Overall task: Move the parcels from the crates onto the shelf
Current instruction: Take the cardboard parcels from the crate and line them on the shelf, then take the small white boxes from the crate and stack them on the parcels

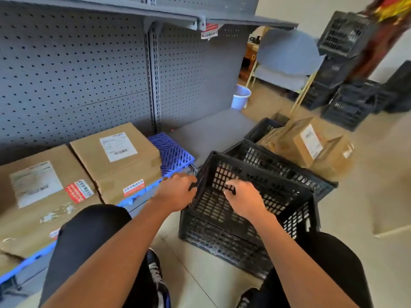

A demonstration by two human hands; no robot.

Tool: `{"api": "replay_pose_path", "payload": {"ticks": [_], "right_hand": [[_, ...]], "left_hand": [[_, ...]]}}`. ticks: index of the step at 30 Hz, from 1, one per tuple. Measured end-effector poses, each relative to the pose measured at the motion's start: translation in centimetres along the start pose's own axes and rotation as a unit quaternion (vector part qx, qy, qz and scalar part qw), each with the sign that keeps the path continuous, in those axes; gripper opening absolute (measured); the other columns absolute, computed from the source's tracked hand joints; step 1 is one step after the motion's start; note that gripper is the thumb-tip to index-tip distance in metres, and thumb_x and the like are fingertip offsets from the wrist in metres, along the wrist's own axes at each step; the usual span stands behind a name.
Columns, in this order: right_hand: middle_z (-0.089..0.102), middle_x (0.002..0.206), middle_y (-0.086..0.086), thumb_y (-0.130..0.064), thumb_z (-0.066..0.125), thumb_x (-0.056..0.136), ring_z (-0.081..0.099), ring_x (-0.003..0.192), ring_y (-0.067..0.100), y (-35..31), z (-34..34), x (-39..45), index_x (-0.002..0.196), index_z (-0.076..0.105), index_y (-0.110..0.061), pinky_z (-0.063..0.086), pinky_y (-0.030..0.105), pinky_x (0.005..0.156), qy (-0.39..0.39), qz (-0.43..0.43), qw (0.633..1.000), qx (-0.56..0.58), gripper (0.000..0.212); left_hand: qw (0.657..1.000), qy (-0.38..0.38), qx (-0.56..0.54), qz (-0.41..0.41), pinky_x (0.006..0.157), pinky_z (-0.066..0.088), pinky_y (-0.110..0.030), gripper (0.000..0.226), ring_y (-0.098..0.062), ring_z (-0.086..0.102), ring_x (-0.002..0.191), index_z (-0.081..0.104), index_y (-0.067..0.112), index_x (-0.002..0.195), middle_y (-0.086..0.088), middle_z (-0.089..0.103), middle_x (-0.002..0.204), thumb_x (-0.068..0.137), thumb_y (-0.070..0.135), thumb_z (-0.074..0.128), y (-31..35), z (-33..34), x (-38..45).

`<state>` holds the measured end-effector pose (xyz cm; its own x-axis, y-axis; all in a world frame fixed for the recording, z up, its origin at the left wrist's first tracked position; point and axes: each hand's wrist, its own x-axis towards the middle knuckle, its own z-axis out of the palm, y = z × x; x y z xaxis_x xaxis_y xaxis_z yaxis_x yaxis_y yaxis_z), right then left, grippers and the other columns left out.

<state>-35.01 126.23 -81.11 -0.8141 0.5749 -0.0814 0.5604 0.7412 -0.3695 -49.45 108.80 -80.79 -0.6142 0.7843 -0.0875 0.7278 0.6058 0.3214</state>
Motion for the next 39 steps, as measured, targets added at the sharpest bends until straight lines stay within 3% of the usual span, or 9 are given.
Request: {"api": "replay_pose_path", "payload": {"ticks": [4, 6, 10, 17, 23, 27, 31, 35, 39], "right_hand": [[0.072, 0.117, 0.000, -0.039, 0.052, 0.102, 0.069, 0.098, 0.020, 2.8, 1.5, -0.1, 0.140, 0.058, -0.024, 0.058, 0.039, 0.083, -0.041, 0.043, 0.998, 0.005, 0.040], [0.072, 0.115, 0.002, -0.038, 0.052, 0.103, 0.068, 0.101, 0.021, 3.7, 2.5, -0.5, 0.140, 0.057, -0.023, 0.057, 0.040, 0.087, -0.053, 0.059, 0.997, 0.017, 0.040], [0.065, 0.134, 0.000, -0.038, 0.053, 0.102, 0.061, 0.118, 0.022, 5.2, 3.9, -1.6, 0.139, 0.058, -0.025, 0.050, 0.044, 0.101, -0.057, 0.078, 0.995, 0.023, 0.040], [0.065, 0.135, -0.001, -0.042, 0.055, 0.101, 0.063, 0.114, 0.020, 8.5, 6.1, -4.3, 0.138, 0.061, -0.025, 0.053, 0.039, 0.096, -0.086, 0.095, 0.991, 0.041, 0.041], [0.066, 0.134, -0.002, -0.039, 0.057, 0.101, 0.063, 0.115, 0.019, 10.5, 7.8, -6.3, 0.137, 0.062, -0.022, 0.052, 0.035, 0.095, -0.137, 0.103, 0.983, 0.071, 0.040], [0.070, 0.127, 0.002, -0.029, 0.056, 0.102, 0.067, 0.105, 0.023, 11.1, 8.6, -7.2, 0.136, 0.063, -0.023, 0.055, 0.040, 0.090, -0.120, 0.109, 0.983, 0.081, 0.035], [0.070, 0.128, -0.001, -0.029, 0.057, 0.102, 0.066, 0.110, 0.022, 12.0, 8.7, -7.8, 0.134, 0.066, -0.024, 0.054, 0.039, 0.094, -0.088, 0.114, 0.987, 0.073, 0.033], [0.071, 0.125, 0.000, -0.029, 0.057, 0.102, 0.068, 0.105, 0.022, 14.1, 8.0, -8.8, 0.132, 0.067, -0.025, 0.056, 0.040, 0.091, -0.079, 0.131, 0.985, 0.079, 0.032], [0.070, 0.128, 0.002, -0.027, 0.056, 0.102, 0.066, 0.110, 0.025, 16.3, 7.2, -10.3, 0.134, 0.066, -0.023, 0.055, 0.040, 0.093, -0.067, 0.157, 0.981, 0.089, 0.033]], "left_hand": [[0.999, -0.038, 0.015, -0.002, 0.106, 0.043, -0.045, 0.041, -0.029, 0.052, 0.130, 0.053, 0.032, 0.140, -0.004, 0.057, 0.141, 0.101, 0.044, 0.047, -0.1, 2.3, 1.2], [0.998, -0.058, 0.013, 0.000, 0.107, 0.042, -0.047, 0.042, -0.028, 0.051, 0.131, 0.053, 0.033, 0.141, -0.002, 0.055, 0.143, 0.102, 0.044, 0.046, 0.1, 3.9, 1.3], [0.995, -0.095, 0.017, 0.017, 0.110, 0.038, -0.050, 0.042, -0.025, 0.044, 0.136, 0.052, 0.031, 0.143, 0.001, 0.051, 0.148, 0.103, 0.041, 0.047, 1.5, 7.3, 1.4], [0.989, -0.139, 0.034, 0.044, 0.106, 0.039, -0.057, 0.034, -0.022, 0.052, 0.123, 0.061, 0.033, 0.132, 0.003, 0.060, 0.130, 0.101, 0.043, 0.054, 3.8, 11.5, 1.3], [0.986, -0.159, 0.047, 0.035, 0.107, 0.037, -0.054, 0.027, -0.021, 0.054, 0.119, 0.065, 0.030, 0.124, 0.004, 0.062, 0.120, 0.101, 0.041, 0.055, 6.0, 13.7, 1.3], [0.989, -0.138, 0.046, -0.008, 0.103, 0.038, -0.054, 0.011, -0.021, 0.059, 0.109, 0.069, 0.029, 0.101, 0.006, 0.065, 0.106, 0.099, 0.036, 0.061, 7.0, 14.6, 2.0], [0.983, -0.170, 0.063, 0.000, 0.106, 0.040, -0.055, 0.019, -0.022, 0.057, 0.117, 0.070, 0.027, 0.111, 0.006, 0.064, 0.115, 0.099, 0.037, 0.059, 8.4, 15.2, 2.6], [0.981, -0.186, 0.048, -0.024, 0.107, 0.038, -0.060, 0.017, -0.024, 0.057, 0.114, 0.070, 0.028, 0.101, 0.002, 0.065, 0.110, 0.098, 0.041, 0.059, 10.4, 16.7, 3.5], [0.982, -0.185, 0.048, 0.003, 0.106, 0.039, -0.060, 0.017, -0.025, 0.059, 0.110, 0.071, 0.028, 0.098, 0.001, 0.067, 0.108, 0.097, 0.041, 0.060, 13.3, 17.8, 3.8]]}}
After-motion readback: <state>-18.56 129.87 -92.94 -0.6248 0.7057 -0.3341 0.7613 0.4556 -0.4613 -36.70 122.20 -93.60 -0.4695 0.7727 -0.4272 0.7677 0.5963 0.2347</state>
